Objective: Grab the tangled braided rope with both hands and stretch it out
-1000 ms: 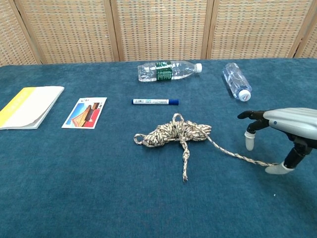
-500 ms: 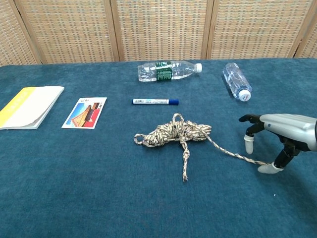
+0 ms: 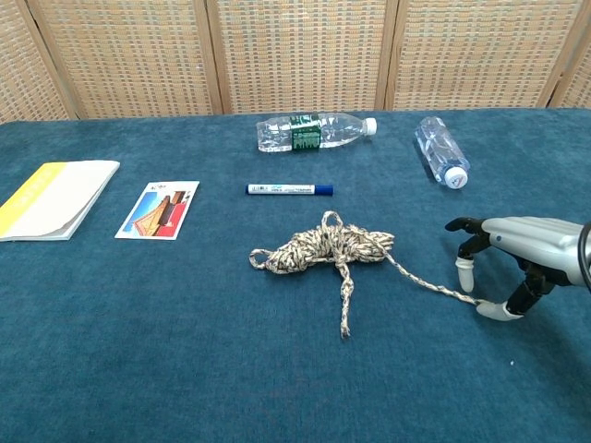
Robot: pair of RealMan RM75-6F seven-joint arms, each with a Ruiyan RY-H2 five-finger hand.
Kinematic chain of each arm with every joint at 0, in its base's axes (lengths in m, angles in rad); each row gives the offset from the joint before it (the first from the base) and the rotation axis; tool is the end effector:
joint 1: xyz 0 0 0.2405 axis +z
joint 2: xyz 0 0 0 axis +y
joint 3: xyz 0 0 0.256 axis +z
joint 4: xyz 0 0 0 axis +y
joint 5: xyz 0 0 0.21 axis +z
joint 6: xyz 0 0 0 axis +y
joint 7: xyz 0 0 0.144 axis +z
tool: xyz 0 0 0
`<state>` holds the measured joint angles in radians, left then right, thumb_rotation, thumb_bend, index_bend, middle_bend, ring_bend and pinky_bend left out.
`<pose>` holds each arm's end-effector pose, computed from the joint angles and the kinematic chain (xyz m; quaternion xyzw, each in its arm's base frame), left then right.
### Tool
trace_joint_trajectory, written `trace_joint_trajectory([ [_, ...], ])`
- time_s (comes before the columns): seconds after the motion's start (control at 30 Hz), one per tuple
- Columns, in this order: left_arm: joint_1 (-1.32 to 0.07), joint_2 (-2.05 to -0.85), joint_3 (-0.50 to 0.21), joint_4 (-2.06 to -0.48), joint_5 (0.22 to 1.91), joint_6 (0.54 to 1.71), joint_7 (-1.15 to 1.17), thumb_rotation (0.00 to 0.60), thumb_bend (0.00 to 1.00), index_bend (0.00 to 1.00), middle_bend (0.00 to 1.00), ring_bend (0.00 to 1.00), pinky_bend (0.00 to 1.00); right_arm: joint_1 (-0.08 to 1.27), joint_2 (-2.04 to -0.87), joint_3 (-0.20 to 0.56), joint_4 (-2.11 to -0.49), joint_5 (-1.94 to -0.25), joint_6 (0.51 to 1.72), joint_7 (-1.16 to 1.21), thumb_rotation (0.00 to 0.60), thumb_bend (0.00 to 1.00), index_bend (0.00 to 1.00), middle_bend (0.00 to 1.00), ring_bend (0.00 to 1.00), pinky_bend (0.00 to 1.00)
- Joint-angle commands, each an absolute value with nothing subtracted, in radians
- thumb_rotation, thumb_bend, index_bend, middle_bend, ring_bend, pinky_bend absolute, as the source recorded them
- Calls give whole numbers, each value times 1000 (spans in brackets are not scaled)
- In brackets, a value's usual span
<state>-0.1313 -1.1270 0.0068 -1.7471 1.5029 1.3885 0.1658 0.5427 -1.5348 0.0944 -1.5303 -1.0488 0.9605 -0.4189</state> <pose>-0.2824 0.1782 0.1244 -0.6462 -0.4050 -0.3513 0.5431 -0.2214 -0.2844 -0.0265 0.7263 -0.4559 0.2774 0.4331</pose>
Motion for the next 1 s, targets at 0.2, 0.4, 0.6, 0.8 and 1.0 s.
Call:
trace_joint_trajectory([
  [0.2, -132, -1128, 7, -1747, 1502, 1388, 166, 600, 153, 0, 0, 0, 0, 544, -1542, 87, -1514, -1048, 966, -421, 600, 301, 503, 0, 0, 0],
  [0.4, -132, -1128, 8, -1746, 1502, 1388, 167, 600, 152, 0, 0, 0, 0, 545, -1549, 85, -1504, -1048, 967, -418, 600, 302, 518, 0, 0, 0],
  [0.6, -133, -1127, 9, -1749, 1501, 1386, 168, 600, 152, 0, 0, 0, 0, 548, -1558, 83, -1489, -1054, 974, -420, 600, 309, 540, 0, 0, 0],
  [0.8, -134, -1126, 10, -1752, 1498, 1382, 172, 600, 153, 0, 0, 0, 0, 550, -1563, 82, -1480, -1046, 973, -426, 600, 361, 542, 0, 0, 0],
  [1.0, -136, -1126, 10, -1752, 1499, 1381, 172, 600, 152, 0, 0, 0, 0, 551, -1564, 77, -1476, -1047, 973, -431, 600, 399, 566, 0, 0, 0],
])
